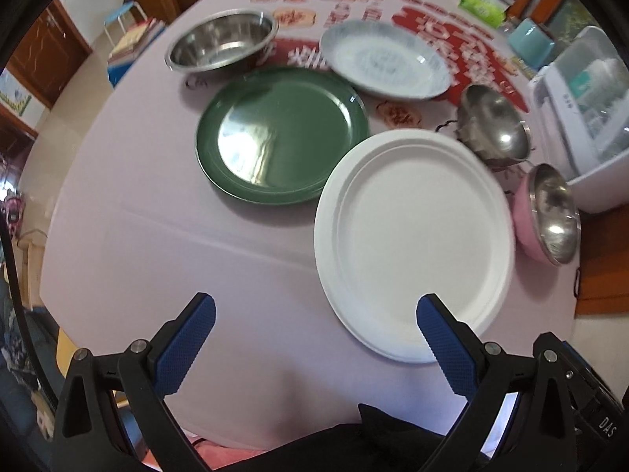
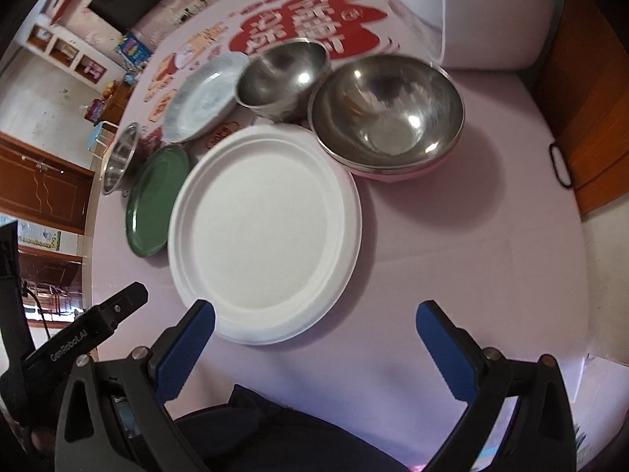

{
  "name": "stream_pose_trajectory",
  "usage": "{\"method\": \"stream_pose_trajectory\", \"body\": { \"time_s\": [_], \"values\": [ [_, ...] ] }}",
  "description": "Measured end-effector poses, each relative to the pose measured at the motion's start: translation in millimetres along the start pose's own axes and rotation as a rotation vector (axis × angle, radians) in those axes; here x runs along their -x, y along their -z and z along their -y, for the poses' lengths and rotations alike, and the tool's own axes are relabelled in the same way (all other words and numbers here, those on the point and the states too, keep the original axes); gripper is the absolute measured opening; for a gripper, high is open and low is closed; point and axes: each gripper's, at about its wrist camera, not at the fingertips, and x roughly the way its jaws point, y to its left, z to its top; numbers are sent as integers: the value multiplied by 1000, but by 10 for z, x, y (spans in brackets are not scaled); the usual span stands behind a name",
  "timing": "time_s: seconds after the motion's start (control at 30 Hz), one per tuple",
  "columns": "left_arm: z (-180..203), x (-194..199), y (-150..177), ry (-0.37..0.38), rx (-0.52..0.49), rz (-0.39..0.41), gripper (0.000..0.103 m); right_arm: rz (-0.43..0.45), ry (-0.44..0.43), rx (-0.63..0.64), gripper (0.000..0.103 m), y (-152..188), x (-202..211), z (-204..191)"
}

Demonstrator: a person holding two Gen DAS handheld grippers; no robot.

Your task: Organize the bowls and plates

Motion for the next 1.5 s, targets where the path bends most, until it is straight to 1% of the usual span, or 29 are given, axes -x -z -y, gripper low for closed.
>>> {"method": "stream_pose_trajectory", "body": {
  "time_s": [0.23,0.4,0.6,0.67,0.77,0.93,1.07,1.17,1.23,1.3,1.33,1.37,1.43,1.5],
  "values": [
    [-5,-397,-214,-21,23,-62,99,-102,-24,-133,100,-202,-326,254],
    [10,-633,-317,-12,27,-104,98,-145,-38,-180,98,-289,-474,339],
    [45,-806,-447,-7,31,-117,94,-174,-20,-202,94,-400,-579,389],
    [54,-863,-485,-5,31,-120,94,-190,-13,-204,87,-430,-624,407],
    [56,-923,-524,9,31,-120,88,-197,-15,-212,79,-473,-666,436],
    [91,-1008,-583,19,13,-118,83,-206,-21,-204,67,-507,-729,417],
    [104,-1079,-640,22,6,-129,75,-208,-19,-180,56,-537,-762,377],
    [132,-1146,-672,29,5,-137,69,-205,-12,-174,52,-541,-770,375],
    [147,-1181,-682,32,8,-145,68,-209,-13,-175,48,-538,-780,391],
    [156,-1202,-714,30,7,-141,65,-213,-11,-174,42,-537,-796,373],
    [146,-1173,-650,30,5,-138,65,-216,-9,-171,38,-536,-803,373],
    [148,-1168,-652,30,6,-134,64,-219,-7,-168,35,-540,-814,367],
    [187,-1151,-658,31,10,-127,62,-223,-11,-164,30,-541,-825,359],
    [198,-1149,-677,41,16,-116,53,-224,-12,-158,27,-543,-826,355]
  ]
}}
